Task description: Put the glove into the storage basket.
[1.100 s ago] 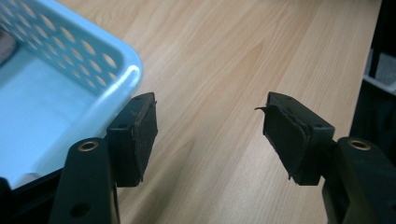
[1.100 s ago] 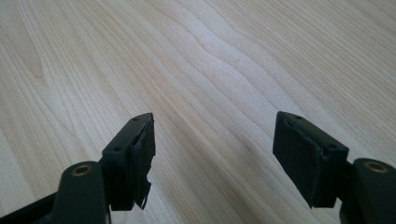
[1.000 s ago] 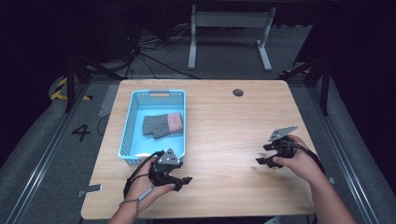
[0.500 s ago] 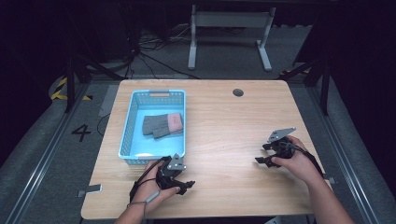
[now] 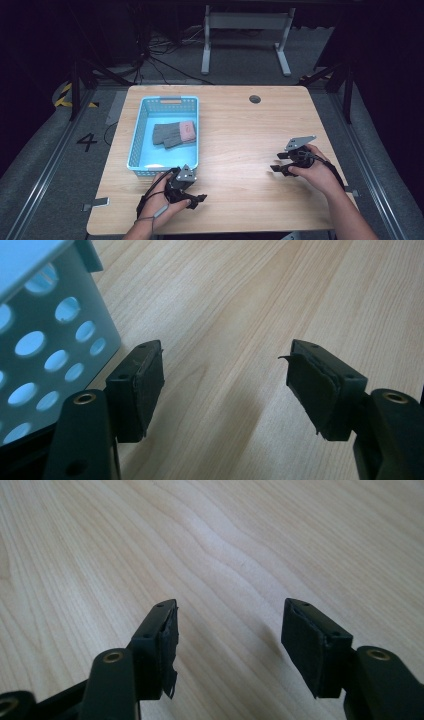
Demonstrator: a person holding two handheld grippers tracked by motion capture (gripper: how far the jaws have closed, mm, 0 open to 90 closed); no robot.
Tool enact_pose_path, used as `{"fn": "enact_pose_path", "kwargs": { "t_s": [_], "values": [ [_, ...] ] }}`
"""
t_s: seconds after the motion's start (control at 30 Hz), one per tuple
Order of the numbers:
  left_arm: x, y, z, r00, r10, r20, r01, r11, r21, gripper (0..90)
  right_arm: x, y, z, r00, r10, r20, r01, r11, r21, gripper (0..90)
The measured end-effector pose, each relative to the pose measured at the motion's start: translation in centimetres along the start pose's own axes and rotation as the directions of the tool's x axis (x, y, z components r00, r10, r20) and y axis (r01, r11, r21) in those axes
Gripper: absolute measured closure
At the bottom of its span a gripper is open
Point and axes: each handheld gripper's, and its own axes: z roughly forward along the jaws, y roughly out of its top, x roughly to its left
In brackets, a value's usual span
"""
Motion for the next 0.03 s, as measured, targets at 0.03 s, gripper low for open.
{"fn": "enact_pose_path", "kwargs": {
  "t_s": [0.03],
  "values": [
    [0.01, -0.05, -0.04, 1.0, 0.001, -0.003, -0.001, 1.0, 0.002, 31.9, -0.01, 0.07, -0.03, 1.0, -0.004, 0.003, 0.004, 1.0, -0.005, 39.6]
  ]
}}
